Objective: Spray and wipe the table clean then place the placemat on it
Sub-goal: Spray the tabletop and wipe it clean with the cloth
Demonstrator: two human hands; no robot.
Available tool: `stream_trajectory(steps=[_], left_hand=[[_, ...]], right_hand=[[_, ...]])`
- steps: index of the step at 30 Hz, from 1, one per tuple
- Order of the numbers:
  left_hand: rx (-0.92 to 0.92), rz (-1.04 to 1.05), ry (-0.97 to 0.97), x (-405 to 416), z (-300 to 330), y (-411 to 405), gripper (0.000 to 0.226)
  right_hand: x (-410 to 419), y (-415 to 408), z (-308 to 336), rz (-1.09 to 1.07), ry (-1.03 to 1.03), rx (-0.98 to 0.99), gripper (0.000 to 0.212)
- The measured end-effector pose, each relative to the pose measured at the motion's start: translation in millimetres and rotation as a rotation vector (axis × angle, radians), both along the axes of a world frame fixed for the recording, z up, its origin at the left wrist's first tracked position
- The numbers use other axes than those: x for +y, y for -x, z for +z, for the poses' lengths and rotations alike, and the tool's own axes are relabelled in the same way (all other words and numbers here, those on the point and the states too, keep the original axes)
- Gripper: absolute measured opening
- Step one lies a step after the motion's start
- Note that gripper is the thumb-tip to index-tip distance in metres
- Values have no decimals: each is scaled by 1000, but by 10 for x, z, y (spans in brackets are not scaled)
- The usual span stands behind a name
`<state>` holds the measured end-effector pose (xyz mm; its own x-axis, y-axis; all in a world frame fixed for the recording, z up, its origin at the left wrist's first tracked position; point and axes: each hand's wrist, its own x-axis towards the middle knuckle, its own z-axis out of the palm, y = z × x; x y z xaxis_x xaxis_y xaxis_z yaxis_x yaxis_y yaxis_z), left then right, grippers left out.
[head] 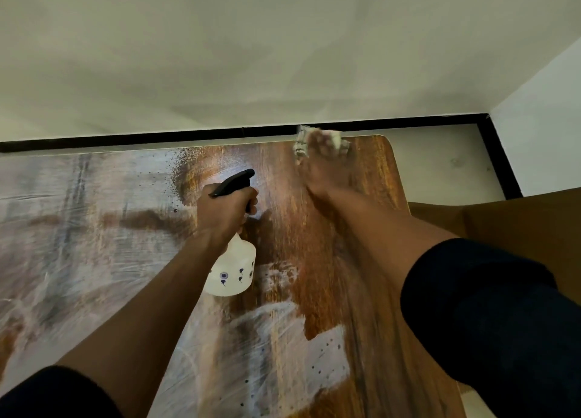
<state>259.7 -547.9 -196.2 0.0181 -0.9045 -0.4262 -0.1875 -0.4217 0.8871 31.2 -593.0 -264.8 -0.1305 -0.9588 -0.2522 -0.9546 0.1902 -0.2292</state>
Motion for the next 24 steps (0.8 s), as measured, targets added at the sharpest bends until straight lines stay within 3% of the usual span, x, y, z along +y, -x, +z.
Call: stream_trajectory(steps=[6,11,14,17,20,24], left_hand=[[-27,-1,1,21,-2,156,31],[-24,-13,7,109,13,89,41],[-11,-5,13,161,43,-15,44],[-8,5,21,206,98,-136,49],[4,38,28,256,112,-287,40],[8,57,-5,335,90,-534,44]], right_hand=[[37,1097,-136,-339,-59,3,67],[-12,1012,-125,-438,-82,-7,68],[35,544,-84,-301,-49,40,68],[111,-121,-102,-110,-18,-36,70],[240,-710,-88,60,-11,-93,70],[523,-902,-89,252,-29,-87,69]])
